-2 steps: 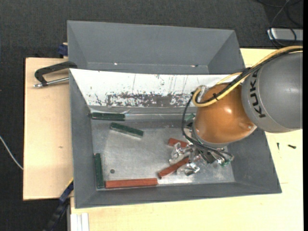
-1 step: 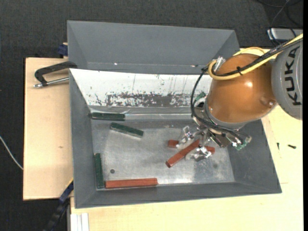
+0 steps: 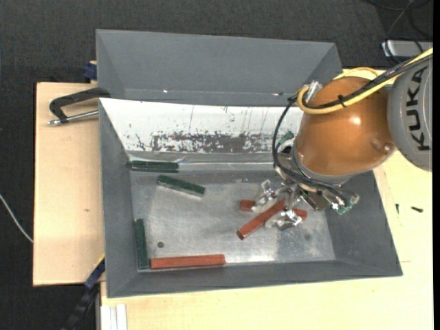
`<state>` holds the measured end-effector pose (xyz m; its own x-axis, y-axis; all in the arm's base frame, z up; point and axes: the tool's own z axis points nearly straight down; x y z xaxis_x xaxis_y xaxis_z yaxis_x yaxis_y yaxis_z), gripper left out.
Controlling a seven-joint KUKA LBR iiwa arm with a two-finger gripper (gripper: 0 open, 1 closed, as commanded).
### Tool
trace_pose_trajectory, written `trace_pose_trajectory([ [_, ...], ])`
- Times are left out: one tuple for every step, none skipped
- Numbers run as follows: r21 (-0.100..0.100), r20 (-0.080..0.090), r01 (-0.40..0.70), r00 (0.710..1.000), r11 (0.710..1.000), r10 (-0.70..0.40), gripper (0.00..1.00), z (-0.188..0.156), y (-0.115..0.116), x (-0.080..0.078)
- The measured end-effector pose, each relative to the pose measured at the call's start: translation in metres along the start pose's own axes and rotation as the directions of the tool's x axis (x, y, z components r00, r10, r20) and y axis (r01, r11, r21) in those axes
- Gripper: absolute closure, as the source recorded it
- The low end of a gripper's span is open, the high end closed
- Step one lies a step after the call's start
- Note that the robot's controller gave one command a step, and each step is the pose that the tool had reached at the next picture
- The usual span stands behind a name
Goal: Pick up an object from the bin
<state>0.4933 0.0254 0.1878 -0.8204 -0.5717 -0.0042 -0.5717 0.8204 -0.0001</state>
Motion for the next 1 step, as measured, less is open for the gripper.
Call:
trace_pose_trajectory([
  [0.007,0.003,0.353,0.936,0.936,-0.353,1.0,-0.1189,-0.0312,0.0085],
])
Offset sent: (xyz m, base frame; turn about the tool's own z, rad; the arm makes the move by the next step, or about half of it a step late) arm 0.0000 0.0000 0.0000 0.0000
